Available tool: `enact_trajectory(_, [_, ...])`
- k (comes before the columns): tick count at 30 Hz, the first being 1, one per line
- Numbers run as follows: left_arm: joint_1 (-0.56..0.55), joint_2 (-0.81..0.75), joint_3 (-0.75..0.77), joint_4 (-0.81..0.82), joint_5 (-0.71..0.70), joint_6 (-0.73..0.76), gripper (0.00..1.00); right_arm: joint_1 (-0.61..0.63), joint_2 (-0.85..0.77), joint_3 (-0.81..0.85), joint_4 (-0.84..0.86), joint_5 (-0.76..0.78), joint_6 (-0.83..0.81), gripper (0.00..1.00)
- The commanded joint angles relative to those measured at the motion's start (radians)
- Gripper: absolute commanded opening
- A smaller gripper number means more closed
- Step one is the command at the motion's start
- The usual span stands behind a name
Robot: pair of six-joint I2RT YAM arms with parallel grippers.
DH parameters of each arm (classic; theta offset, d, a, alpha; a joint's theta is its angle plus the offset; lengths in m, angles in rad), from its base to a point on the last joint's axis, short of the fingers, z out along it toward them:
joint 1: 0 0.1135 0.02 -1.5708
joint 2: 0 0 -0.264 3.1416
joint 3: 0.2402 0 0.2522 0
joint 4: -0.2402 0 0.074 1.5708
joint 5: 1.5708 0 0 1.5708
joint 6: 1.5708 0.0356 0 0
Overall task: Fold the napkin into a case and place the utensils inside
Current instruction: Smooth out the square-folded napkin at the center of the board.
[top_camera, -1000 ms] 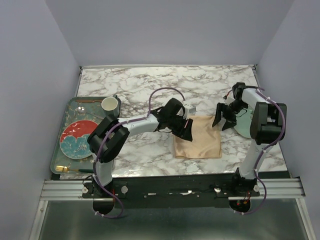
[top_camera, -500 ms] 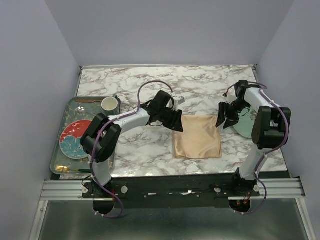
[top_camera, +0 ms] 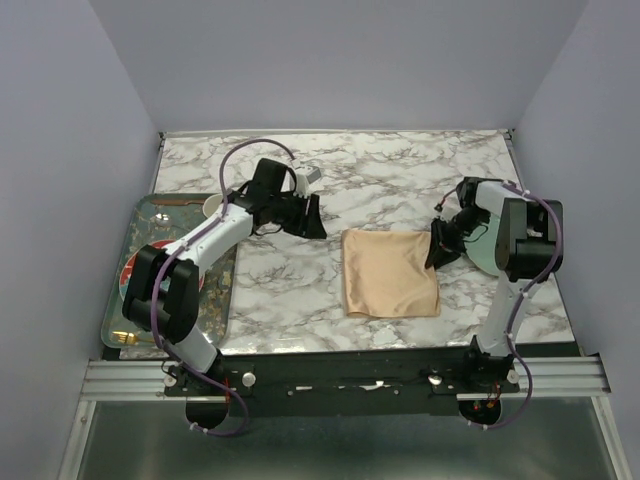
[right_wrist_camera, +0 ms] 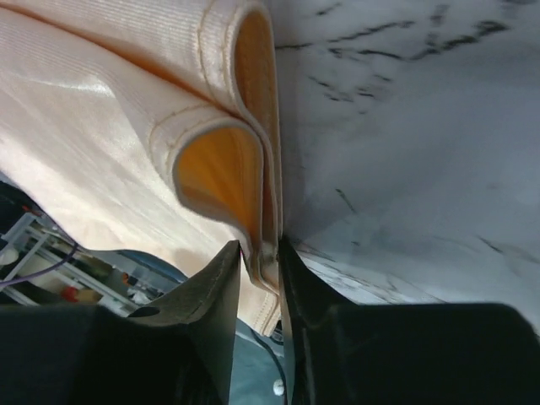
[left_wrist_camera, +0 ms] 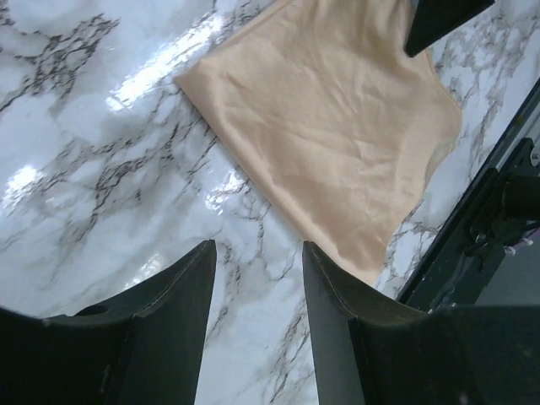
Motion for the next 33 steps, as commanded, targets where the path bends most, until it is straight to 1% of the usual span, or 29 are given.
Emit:
enact_trajectory(1, [0.074, -0.057, -0.040, -0.089, 0.012, 0.076, 0.54, 0.061, 0.033, -0.035, 0.058, -0.104, 0.083, 0.27])
enact_trajectory(2, [0.080, -0.063, -0.045, -0.094, 0.010, 0.084, 0.55, 0.065, 0.035, -0.038, 0.068, -0.130, 0.097, 0.26])
enact_trajectory(4, [0.089, -0.066, -0.046, -0.117, 0.004, 0.102, 0.54, 0.111, 0.032, -0.047, 0.107, -0.152, 0.151, 0.25])
enact_trajectory(9, [0.091, -0.033, -0.046, -0.157, -0.014, 0.130, 0.54, 0.198, 0.033, -0.052, 0.216, -0.212, 0.267, 0.26])
enact_trajectory(11, [0.091, -0.014, -0.031, -0.168, -0.022, 0.139, 0.54, 0.203, 0.027, -0.049, 0.222, -0.233, 0.304, 0.32])
enact_trajectory(12, [0.091, 0.007, -0.020, -0.175, -0.019, 0.147, 0.55, 0.201, 0.003, -0.048, 0.217, -0.235, 0.306, 0.38])
enact_trajectory(14, [0.088, 0.026, 0.023, -0.211, 0.013, 0.174, 0.56, 0.201, -0.034, -0.046, 0.207, -0.209, 0.257, 0.42])
enact_trajectory(15, [0.080, 0.029, 0.031, -0.217, 0.038, 0.208, 0.56, 0.198, -0.059, -0.040, 0.188, -0.183, 0.240, 0.46])
enact_trajectory(18, [0.030, 0.023, 0.043, -0.209, 0.059, 0.266, 0.55, 0.192, -0.122, -0.011, 0.113, -0.158, 0.144, 0.54])
enact_trajectory(19, [0.013, 0.029, 0.046, -0.202, 0.062, 0.265, 0.54, 0.192, -0.158, -0.012, 0.101, -0.152, 0.105, 0.56])
enact_trajectory(21, [-0.027, 0.062, 0.061, -0.200, 0.065, 0.259, 0.51, 0.190, -0.198, -0.035, 0.079, -0.150, 0.079, 0.57])
enact_trajectory(23, [-0.049, 0.084, 0.069, -0.180, 0.073, 0.237, 0.46, 0.192, -0.262, -0.095, 0.073, -0.184, 0.056, 0.57])
enact_trajectory(24, [-0.058, 0.104, 0.072, -0.169, 0.075, 0.227, 0.43, 0.192, -0.281, -0.121, 0.075, -0.225, 0.053, 0.58])
enact_trajectory(26, [-0.081, 0.127, 0.077, -0.149, 0.087, 0.191, 0.39, 0.192, -0.309, -0.196, 0.081, -0.267, 0.053, 0.61])
enact_trajectory(27, [-0.086, 0.148, 0.080, -0.146, 0.088, 0.185, 0.38, 0.193, -0.310, -0.219, 0.088, -0.300, 0.051, 0.65])
enact_trajectory(29, [-0.106, 0.164, 0.075, -0.139, 0.092, 0.177, 0.35, 0.194, -0.307, -0.271, 0.092, -0.325, 0.019, 0.68])
enact_trajectory(32, [-0.133, 0.179, 0.067, -0.125, 0.079, 0.174, 0.30, 0.194, -0.303, -0.314, 0.118, -0.351, -0.001, 0.69])
enact_trajectory(33, [-0.141, 0.188, 0.067, -0.123, 0.078, 0.173, 0.29, 0.194, -0.297, -0.333, 0.137, -0.362, -0.001, 0.72])
